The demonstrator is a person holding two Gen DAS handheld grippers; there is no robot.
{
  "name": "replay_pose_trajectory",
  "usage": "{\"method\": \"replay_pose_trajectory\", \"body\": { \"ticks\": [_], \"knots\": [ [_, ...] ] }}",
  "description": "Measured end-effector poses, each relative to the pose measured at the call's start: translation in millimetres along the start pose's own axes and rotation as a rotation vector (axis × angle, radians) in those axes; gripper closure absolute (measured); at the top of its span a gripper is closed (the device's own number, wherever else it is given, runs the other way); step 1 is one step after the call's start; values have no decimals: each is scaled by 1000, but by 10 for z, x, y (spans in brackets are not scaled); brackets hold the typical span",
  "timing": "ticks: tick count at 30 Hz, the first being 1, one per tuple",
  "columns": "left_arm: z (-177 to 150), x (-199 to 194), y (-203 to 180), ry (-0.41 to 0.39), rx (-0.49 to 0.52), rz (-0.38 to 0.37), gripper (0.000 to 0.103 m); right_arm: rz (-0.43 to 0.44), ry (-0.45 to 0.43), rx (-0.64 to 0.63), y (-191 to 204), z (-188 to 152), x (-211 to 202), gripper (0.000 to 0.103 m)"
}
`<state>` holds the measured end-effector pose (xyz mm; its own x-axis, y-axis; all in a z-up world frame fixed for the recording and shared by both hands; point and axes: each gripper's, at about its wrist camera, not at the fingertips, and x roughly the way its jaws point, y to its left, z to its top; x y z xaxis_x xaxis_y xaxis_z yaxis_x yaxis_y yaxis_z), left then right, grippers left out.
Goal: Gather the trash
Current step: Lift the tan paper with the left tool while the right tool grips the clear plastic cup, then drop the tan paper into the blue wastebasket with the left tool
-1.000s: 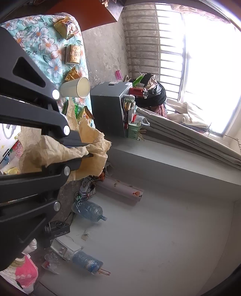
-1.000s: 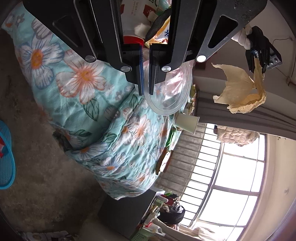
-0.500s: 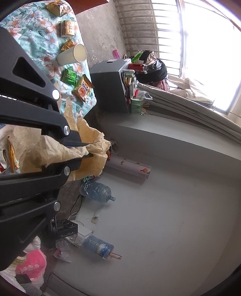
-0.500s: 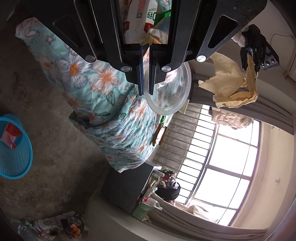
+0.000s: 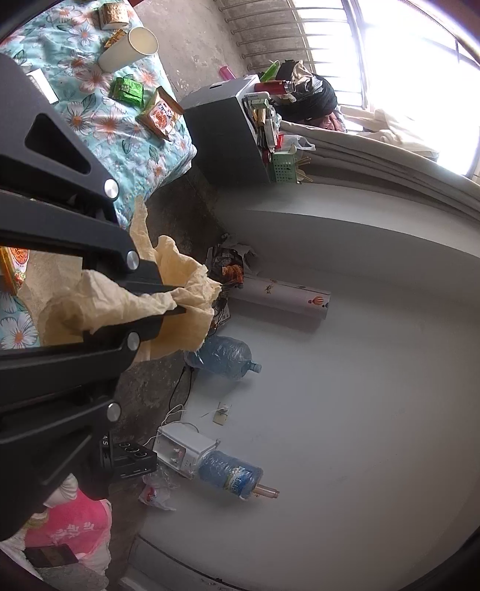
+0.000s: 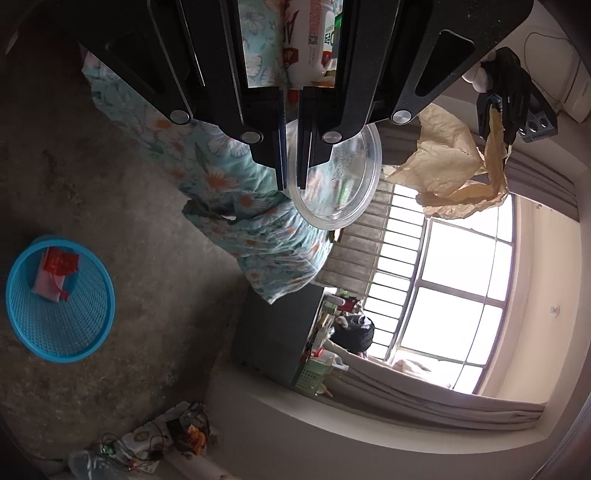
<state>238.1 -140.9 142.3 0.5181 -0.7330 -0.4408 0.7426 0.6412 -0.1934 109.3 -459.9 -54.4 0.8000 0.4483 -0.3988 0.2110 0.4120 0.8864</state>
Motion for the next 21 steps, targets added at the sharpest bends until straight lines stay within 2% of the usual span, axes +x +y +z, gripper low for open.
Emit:
{"method": "replay_pose_trajectory", "body": {
  "ticks": [10,21],
  "knots": [
    [-4,935,-447,144,29,-62,99,-20,-102,97,-484,184,-315,100],
    [-262,2636,-942,395,-18,-125,99,-169,-279,231,-1241,478,-674,100]
  ]
}}
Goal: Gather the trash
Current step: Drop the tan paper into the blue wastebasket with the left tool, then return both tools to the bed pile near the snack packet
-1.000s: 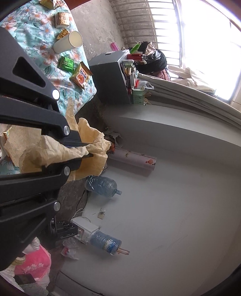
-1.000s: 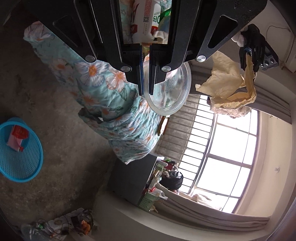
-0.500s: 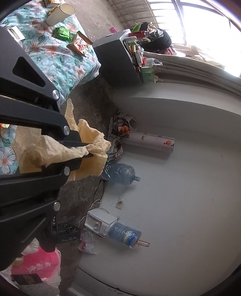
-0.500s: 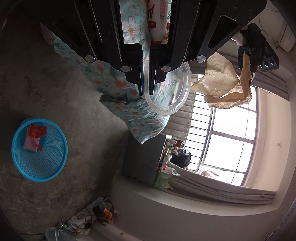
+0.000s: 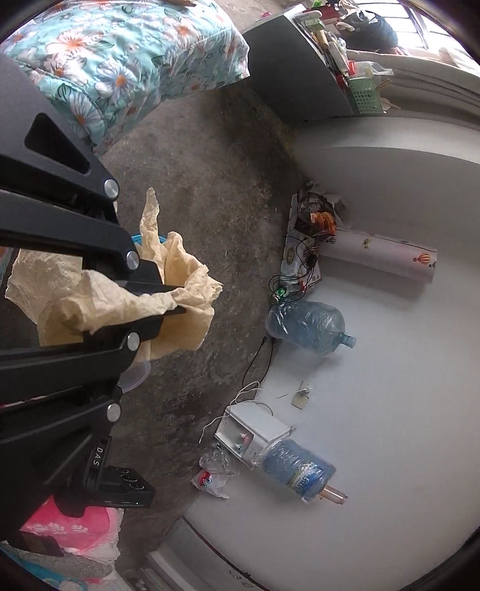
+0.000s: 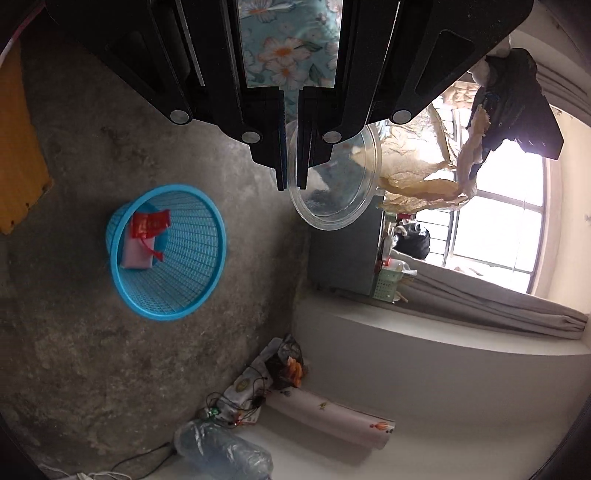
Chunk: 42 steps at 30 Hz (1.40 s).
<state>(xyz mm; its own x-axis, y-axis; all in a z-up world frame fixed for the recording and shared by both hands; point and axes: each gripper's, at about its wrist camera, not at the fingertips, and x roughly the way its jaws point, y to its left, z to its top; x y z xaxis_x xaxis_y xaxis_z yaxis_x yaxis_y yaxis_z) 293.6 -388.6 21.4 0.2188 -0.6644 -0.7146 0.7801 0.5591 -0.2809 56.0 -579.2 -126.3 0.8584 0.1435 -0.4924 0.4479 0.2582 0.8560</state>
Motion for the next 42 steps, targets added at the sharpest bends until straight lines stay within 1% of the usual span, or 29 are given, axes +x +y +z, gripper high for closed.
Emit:
{"method": "replay_pose_trajectory", "body": {
  "ticks": [4,7,13,14,15,16,17,18,19,20,21,24,28,31,33,35,38,39,42],
  "knots": [
    [18,727,-116,102,-11,-44,99,-54,-18,71,-336,195,136,100],
    [9,1242,-166,164,-16,-42,99,-103,-14,117,-568,305,284,99],
    [50,2026,-165,227,-47,-36,99,-201,-5,162,-844,549,650,99],
    [52,2123,-161,236,-50,-41,95,-211,-7,167,-875,595,716,99],
    [49,2213,-160,243,-49,-38,86,-219,-4,172,-914,642,778,97],
    [55,2281,-154,245,-50,-22,78,-231,-3,181,-949,687,851,95],
    [65,2342,-146,239,-57,-12,57,-239,-4,188,-986,734,921,94],
    [72,2375,-143,226,-59,-9,47,-245,1,193,-1021,778,1001,89],
    [80,2388,-143,212,-61,-3,46,-253,2,197,-1055,815,1075,77],
    [89,2390,-142,208,-67,2,45,-265,1,199,-1089,845,1137,72],
    [101,2378,-124,208,-80,-2,45,-273,-2,212,-1129,859,1184,71],
    [153,2224,-104,187,-115,-30,43,-299,-1,227,-1224,879,1292,71],
    [247,1967,-147,139,-82,-34,42,-281,-16,236,-1243,830,1227,70],
    [284,1753,-212,113,-56,-37,41,-285,-37,186,-1140,760,1088,70],
    [314,1581,-280,91,-38,-41,41,-292,-56,140,-1021,712,986,70],
    [337,1372,-335,76,-22,-61,41,-295,-80,91,-863,653,845,70],
    [366,918,-425,28,16,-92,41,-290,-124,-9,-509,530,617,69],
    [369,737,-447,13,33,-100,41,-288,-137,-53,-365,475,538,68],
    [332,128,-457,-33,70,-115,41,-259,-174,-192,74,259,275,59]
  ]
}}
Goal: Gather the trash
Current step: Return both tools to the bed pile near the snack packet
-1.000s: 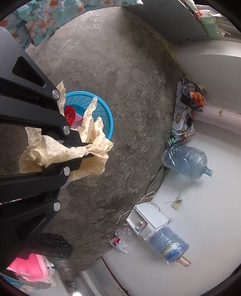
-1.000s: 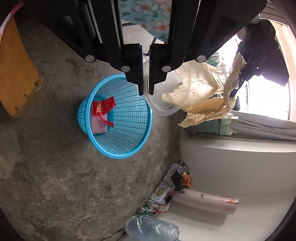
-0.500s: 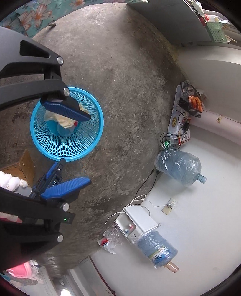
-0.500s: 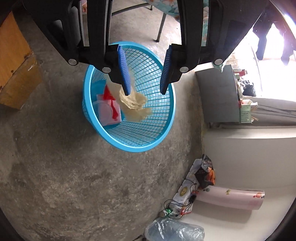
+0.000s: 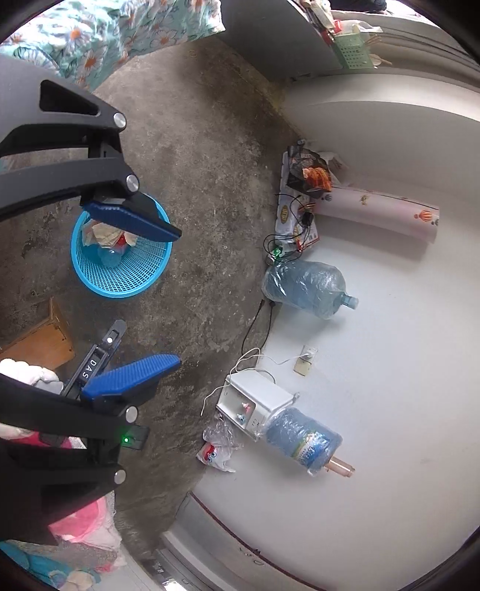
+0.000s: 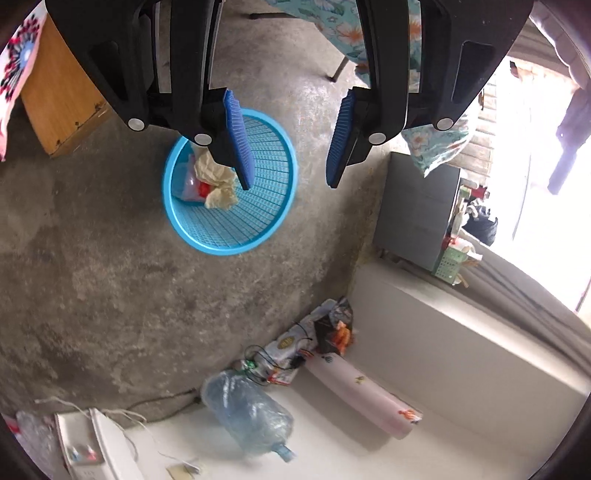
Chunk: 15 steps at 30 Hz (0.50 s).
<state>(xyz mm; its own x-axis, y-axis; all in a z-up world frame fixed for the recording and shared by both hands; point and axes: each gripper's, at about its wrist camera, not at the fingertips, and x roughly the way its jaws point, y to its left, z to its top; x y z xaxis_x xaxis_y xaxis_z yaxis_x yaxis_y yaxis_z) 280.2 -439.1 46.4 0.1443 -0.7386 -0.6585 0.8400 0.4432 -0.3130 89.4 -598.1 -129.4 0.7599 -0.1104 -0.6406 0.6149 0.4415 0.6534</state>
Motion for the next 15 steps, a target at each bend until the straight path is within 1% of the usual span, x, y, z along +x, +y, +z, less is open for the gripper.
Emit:
{"method": "replay_pose_trajectory", "body": {
  "ticks": [2,4,5,7,8,10,13,15],
  "knots": [
    [-51,-462,-10,-47,14,6,41,21,-33,-102,269,-81,-269,52],
    [-155,-943,9,-92,17,11,41,60,-54,-192,514,-182,-496,41],
    [-219,-1179,27,-111,14,12,41,73,-61,-232,623,-235,-596,39],
    [-376,-1631,84,-148,-4,31,38,92,-80,-309,824,-342,-768,31],
    [-472,-1845,111,-172,-14,52,37,97,-87,-342,912,-398,-837,29],
    [-679,-2237,146,-217,-21,119,37,116,-94,-402,1069,-513,-946,24],
    [-1024,-2736,191,-288,-33,210,35,126,-119,-474,1271,-684,-1097,23],
    [-1259,-3007,248,-327,-65,258,30,133,-138,-514,1384,-805,-1192,21]
  ]
}}
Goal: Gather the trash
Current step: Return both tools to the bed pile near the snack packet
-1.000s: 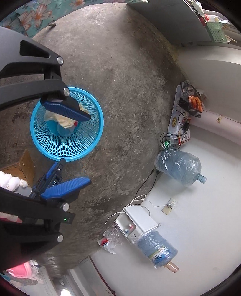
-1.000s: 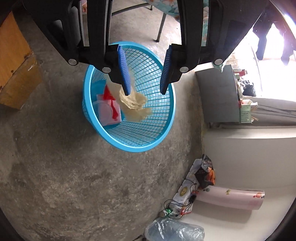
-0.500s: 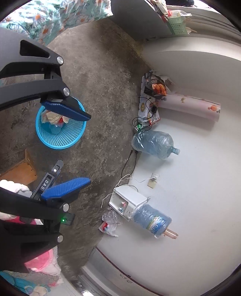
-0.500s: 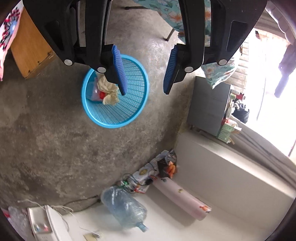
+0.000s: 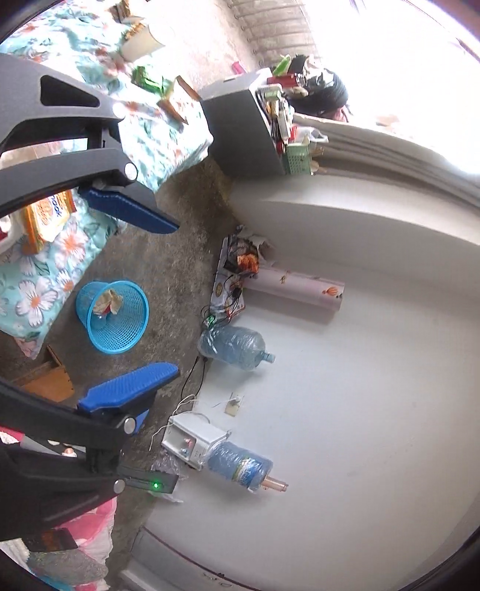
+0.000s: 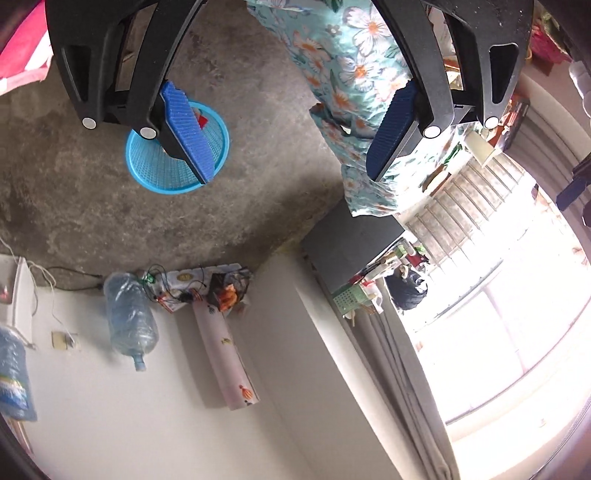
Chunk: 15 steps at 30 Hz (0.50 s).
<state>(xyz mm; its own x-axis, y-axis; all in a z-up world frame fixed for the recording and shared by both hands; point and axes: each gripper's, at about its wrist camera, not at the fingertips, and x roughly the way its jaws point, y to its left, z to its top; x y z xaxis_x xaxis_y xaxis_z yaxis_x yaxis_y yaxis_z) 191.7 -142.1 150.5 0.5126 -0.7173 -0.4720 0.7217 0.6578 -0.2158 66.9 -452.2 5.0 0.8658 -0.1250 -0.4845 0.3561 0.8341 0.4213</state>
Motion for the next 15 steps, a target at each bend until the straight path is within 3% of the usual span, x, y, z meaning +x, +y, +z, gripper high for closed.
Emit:
{"method": "replay_pose_trajectory", "body": {
  "ticks": [7,15],
  "knots": [
    [-472,-688,380,-70,-89,133,30,2,-62,-158,528,-107,-235,9],
    [-793,-1102,556,-110,-114,231,30,62,-95,-310,1037,-258,-406,8]
  ]
}}
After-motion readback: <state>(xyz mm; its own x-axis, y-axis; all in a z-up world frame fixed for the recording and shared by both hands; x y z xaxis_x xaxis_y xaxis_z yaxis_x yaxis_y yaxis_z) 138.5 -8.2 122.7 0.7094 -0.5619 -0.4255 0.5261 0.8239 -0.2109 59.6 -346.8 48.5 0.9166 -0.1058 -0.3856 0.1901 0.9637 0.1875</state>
